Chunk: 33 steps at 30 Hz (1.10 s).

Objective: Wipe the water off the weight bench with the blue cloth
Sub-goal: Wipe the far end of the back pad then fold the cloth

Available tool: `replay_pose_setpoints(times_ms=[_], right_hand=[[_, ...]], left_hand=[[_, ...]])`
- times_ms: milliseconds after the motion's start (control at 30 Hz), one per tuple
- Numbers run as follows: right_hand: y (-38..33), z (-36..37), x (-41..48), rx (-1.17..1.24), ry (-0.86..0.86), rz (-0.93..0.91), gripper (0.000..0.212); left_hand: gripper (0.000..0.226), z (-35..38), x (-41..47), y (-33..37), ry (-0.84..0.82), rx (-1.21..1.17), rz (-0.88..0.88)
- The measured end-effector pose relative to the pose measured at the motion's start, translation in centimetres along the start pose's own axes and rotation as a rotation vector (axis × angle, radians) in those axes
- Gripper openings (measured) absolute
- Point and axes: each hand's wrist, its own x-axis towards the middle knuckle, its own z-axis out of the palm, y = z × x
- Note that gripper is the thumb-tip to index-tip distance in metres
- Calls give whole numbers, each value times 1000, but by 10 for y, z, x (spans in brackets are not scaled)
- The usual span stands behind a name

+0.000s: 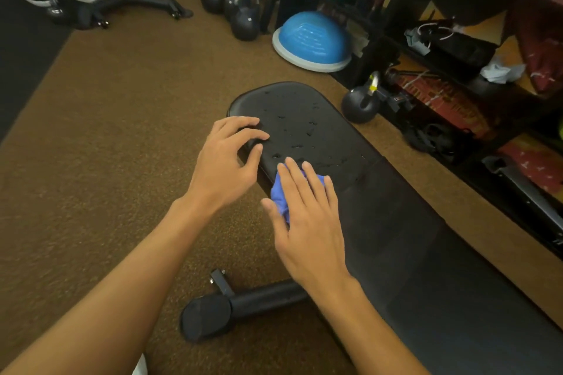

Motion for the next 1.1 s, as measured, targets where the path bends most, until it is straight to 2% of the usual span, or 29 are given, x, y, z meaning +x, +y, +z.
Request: replay_pose_setpoints(times_ms=[200,300,467,567,700,833,967,1100], right_hand=[[17,-2,-2,-3,-66,-171,65],[10,-5,-15,-6,-48,-84,67],[-14,9,17,-98,-11,31,71],[-4,5,9,15,-8,8,66],[19,-18,-6,127,-95,-59,67],[64,-47,5,179,-174,-5,58],[98,-56,6,279,-51,101,54],[68,-43,-7,339,-20,-16,58]], left_hand=[[24,0,6,-4,47,-21,-17],[25,-2,6,-5,35,-24,-21],[27,-4,7,-6,43,-32,-12],[26,-1,6,-5,44,-37,-15],[25,-1,8,-5,47,-49,-37],[25,-1,9,-4,34,-77,-80],[24,1,9,-5,36,-93,-99],[20,3,9,-1,30,-75,-92]])
